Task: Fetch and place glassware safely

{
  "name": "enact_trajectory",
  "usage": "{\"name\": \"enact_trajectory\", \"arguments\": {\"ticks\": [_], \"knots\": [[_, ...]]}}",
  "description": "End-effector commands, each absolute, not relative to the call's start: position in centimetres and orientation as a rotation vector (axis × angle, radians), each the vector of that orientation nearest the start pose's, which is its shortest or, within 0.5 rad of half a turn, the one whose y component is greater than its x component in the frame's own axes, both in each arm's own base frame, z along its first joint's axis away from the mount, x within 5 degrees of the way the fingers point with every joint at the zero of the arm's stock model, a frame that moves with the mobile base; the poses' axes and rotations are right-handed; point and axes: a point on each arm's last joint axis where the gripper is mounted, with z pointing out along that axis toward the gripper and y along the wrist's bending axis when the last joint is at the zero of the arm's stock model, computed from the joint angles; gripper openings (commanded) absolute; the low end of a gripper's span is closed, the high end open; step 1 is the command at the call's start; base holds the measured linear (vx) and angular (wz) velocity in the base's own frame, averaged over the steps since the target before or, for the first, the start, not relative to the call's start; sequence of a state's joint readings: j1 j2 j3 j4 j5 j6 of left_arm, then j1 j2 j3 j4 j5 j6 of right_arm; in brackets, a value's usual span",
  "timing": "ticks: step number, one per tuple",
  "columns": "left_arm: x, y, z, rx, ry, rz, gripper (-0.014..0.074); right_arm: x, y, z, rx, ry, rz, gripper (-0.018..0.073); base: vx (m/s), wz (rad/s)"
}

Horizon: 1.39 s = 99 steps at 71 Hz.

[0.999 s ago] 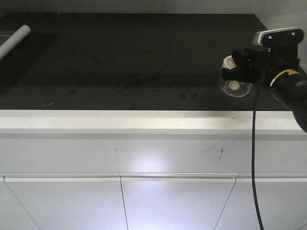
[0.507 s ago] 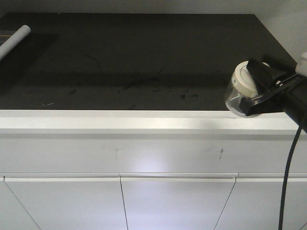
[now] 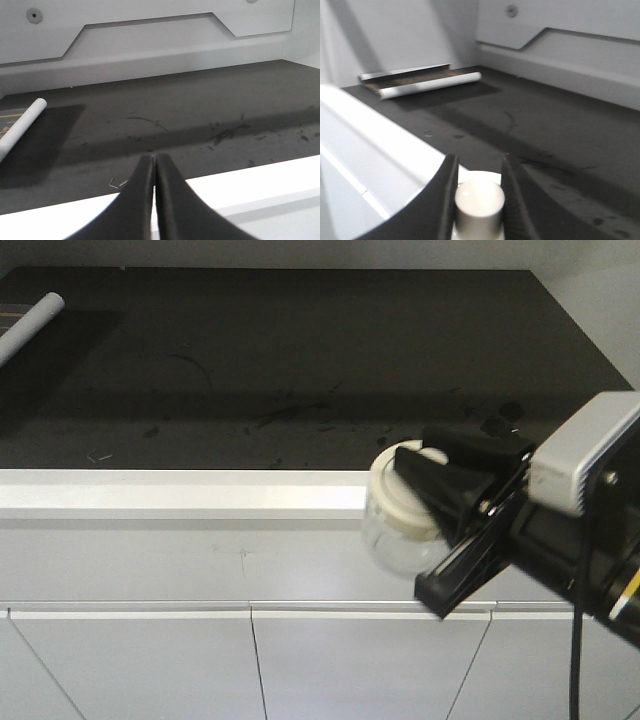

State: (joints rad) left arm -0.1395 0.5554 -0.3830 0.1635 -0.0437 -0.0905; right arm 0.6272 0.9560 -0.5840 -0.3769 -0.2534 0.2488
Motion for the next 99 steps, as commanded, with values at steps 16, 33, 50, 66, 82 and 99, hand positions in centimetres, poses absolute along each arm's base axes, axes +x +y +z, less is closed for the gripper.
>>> {"name": "enact_trajectory", "arguments": {"ticks": [16, 33, 50, 66, 82, 99], "knots": [[12.1, -2.0, 31.7, 0.167, 1.507, -0.087, -0.0007, 13.3, 15.3, 34.0, -0.763, 1.367, 0.637, -0.0002, 0.00, 0.00], [12.1, -2.0, 31.7, 0.167, 1.507, -0.087, -0.0007, 13.2, 15.5, 34.0, -0.774, 1.373, 0.642, -0.0001, 0.00, 0.00], [12.1, -2.0, 31.7, 0.167, 1.507, -0.087, -0.0007, 13.2, 15.5, 33.9, -0.774, 1.374, 0.642, -0.0001, 0.00, 0.00], [12.1, -2.0, 31.7, 0.167, 1.507, -0.087, -0.0007, 13.2, 15.5, 33.9, -0.774, 1.374, 0.642, -0.0001, 0.00, 0.00], [12.1, -2.0, 31.7, 0.167, 1.507, -0.087, -0.0007, 13.2, 15.5, 33.9, -0.774, 1.374, 0.642, -0.0001, 0.00, 0.00], [12.1, -2.0, 31.7, 0.167, 1.507, -0.087, -0.0007, 13.2, 15.5, 33.9, -0.774, 1.374, 0.642, -0.0001, 0.00, 0.00]]}}
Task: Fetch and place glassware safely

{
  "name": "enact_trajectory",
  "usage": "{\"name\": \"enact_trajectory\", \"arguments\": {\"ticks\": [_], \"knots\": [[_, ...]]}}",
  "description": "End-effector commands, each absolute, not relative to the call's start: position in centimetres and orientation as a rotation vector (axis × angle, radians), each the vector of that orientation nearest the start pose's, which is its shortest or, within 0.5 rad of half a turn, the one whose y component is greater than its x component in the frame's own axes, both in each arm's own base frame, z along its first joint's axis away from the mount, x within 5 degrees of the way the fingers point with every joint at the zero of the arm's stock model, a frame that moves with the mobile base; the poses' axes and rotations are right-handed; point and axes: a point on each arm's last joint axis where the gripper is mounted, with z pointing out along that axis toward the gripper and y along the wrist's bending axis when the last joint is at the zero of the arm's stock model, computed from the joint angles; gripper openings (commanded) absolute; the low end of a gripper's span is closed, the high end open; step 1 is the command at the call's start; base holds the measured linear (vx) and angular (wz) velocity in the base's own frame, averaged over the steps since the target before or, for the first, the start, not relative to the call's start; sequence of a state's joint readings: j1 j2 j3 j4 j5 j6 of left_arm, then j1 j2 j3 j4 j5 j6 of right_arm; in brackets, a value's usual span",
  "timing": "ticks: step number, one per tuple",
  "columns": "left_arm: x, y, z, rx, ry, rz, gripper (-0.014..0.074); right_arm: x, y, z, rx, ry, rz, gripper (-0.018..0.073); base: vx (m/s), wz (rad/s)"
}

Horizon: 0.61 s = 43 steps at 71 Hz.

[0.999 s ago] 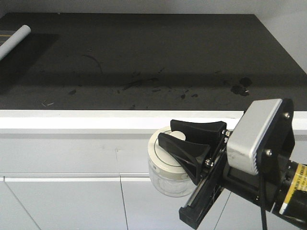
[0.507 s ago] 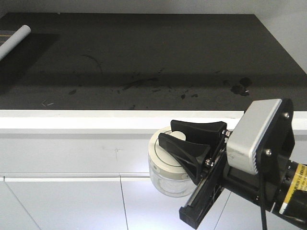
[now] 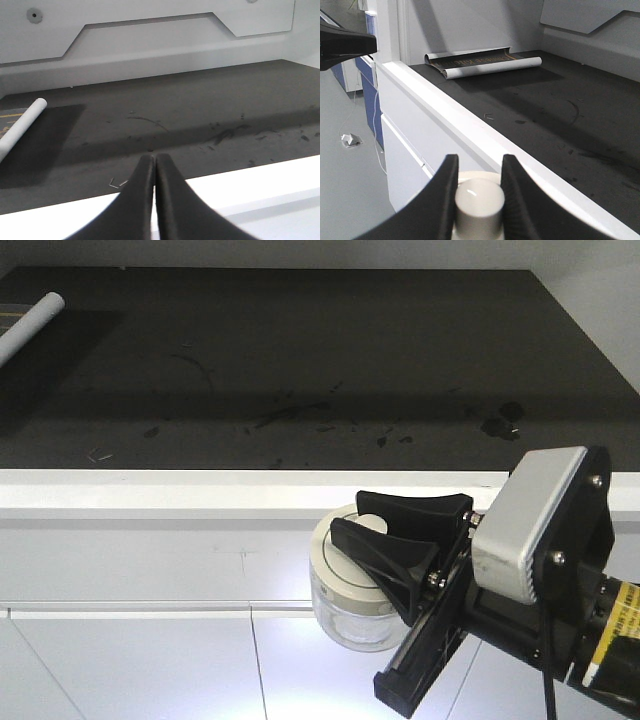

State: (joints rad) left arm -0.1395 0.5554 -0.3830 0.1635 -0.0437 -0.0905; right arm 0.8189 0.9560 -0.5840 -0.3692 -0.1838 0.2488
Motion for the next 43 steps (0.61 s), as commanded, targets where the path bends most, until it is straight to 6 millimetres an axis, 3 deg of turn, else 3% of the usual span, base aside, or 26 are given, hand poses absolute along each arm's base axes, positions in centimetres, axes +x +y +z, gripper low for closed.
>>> {"name": "enact_trajectory", "arguments": {"ticks": [1, 24, 43], "knots": [[12.12, -1.96, 31.66, 0.167, 1.507, -0.087, -0.0007, 13.18, 15.47, 33.94, -0.774, 1.374, 0.642, -0.0001, 0.00, 0.00], [12.12, -1.96, 31.66, 0.167, 1.507, -0.087, -0.0007, 13.18, 15.47, 33.94, -0.774, 1.374, 0.642, -0.0001, -0.01, 0.04], [12.12, -1.96, 31.66, 0.167, 1.507, -0.087, -0.0007, 13.18, 15.47, 33.94, -0.774, 1.374, 0.642, -0.0001, -0.07, 0.28]]}}
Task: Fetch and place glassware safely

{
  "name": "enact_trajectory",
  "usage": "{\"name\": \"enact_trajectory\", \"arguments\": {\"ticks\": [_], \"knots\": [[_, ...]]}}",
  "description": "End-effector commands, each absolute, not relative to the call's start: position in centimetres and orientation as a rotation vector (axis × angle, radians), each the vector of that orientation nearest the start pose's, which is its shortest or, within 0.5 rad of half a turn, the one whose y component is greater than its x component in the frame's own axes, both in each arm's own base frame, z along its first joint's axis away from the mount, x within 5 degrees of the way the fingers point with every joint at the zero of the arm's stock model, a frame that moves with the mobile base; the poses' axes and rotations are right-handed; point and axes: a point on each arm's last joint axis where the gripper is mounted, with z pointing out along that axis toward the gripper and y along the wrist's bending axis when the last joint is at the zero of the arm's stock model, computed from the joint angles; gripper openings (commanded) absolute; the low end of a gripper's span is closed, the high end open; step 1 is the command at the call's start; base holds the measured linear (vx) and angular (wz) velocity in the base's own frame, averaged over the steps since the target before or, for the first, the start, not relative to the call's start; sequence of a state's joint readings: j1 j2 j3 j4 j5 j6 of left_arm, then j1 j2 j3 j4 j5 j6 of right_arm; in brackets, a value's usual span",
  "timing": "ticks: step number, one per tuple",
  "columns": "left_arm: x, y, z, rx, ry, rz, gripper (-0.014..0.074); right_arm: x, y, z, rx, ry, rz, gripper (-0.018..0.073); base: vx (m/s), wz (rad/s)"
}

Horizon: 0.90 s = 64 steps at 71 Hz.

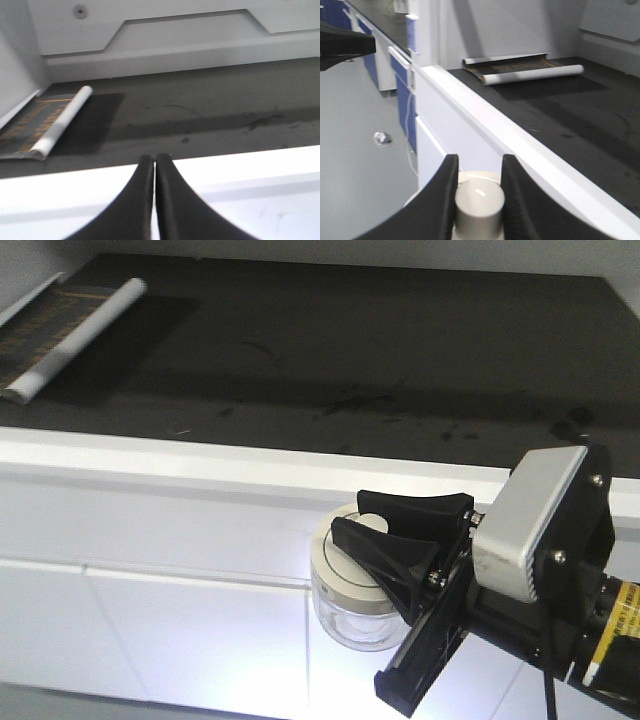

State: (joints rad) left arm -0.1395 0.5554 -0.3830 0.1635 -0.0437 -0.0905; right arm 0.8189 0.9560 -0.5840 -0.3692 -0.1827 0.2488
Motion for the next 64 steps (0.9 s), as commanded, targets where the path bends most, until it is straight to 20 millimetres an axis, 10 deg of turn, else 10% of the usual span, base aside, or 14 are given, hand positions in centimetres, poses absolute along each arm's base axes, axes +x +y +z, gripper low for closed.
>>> {"name": "enact_trajectory", "arguments": {"ticks": [1, 64], "knots": [[12.12, -1.96, 31.66, 0.167, 1.507, -0.087, -0.0007, 13.18, 15.47, 33.94, -0.774, 1.374, 0.642, -0.0001, -0.11, 0.41], [12.12, -1.96, 31.65, 0.167, 1.508, -0.087, -0.0007, 13.18, 15.47, 33.94, -0.774, 1.374, 0.642, -0.0001, -0.18, 0.73]]}}
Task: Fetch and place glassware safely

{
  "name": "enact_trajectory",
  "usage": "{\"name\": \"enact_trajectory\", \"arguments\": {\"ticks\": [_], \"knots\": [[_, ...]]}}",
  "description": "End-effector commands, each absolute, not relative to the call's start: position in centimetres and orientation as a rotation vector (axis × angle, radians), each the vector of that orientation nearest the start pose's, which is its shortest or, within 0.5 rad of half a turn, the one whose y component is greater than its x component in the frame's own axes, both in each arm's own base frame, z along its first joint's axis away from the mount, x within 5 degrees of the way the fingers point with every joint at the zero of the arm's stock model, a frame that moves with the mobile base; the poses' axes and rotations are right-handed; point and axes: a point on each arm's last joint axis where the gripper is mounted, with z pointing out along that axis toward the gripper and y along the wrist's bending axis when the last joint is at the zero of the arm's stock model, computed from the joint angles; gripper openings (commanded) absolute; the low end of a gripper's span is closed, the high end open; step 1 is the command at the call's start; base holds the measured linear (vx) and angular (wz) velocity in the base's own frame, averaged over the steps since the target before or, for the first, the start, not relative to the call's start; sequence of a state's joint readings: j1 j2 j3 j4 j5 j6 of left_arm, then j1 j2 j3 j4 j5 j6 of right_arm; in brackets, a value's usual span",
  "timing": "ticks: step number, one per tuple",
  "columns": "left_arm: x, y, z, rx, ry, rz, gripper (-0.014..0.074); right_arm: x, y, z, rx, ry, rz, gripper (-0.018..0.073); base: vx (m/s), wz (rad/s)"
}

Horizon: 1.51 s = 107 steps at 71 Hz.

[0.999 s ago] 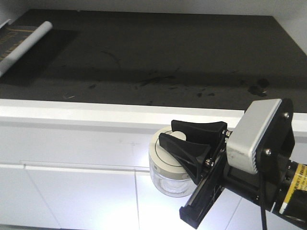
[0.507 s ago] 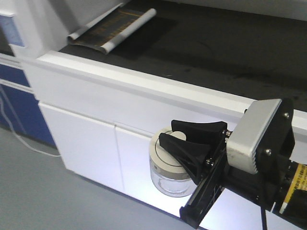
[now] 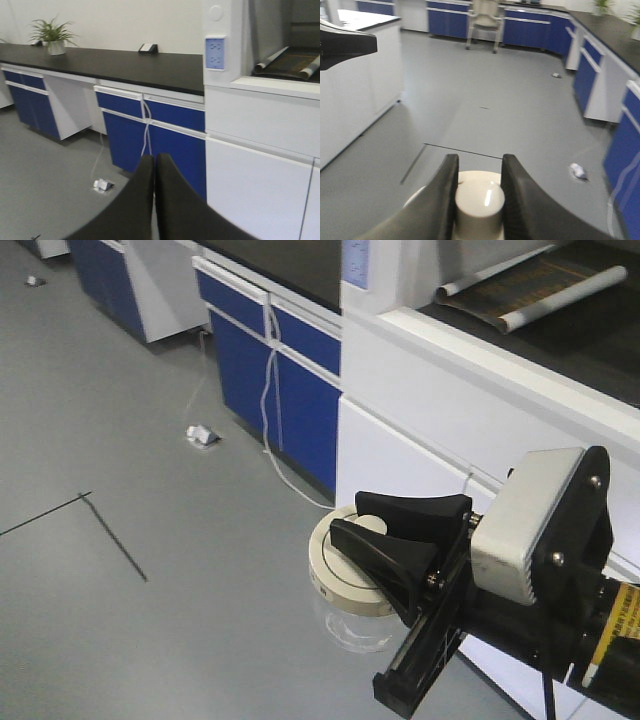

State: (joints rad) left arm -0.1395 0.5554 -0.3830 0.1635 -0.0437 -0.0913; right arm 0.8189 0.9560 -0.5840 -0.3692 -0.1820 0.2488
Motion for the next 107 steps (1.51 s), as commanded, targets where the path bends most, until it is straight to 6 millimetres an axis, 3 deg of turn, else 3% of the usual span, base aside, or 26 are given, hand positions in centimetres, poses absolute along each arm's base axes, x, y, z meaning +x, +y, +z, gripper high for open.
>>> {"name": "enact_trajectory", "arguments": {"ticks": [1, 61, 107], "knots": [[12.12, -1.96, 31.65, 0.167, 1.508, -0.087, -0.0007, 13.18, 15.47, 33.94, -0.774, 1.374, 0.642, -0.0001, -0.17, 0.68], [12.13, -1.94, 31.65, 0.166, 1.508, -0.086, -0.0007, 13.18, 15.47, 33.94, -0.774, 1.374, 0.642, -0.0001, -0.07, 0.62], [12.13, -1.94, 31.65, 0.166, 1.508, -0.086, -0.0007, 13.18, 15.47, 33.94, -0.774, 1.374, 0.642, -0.0001, 0.09, -0.09]]}}
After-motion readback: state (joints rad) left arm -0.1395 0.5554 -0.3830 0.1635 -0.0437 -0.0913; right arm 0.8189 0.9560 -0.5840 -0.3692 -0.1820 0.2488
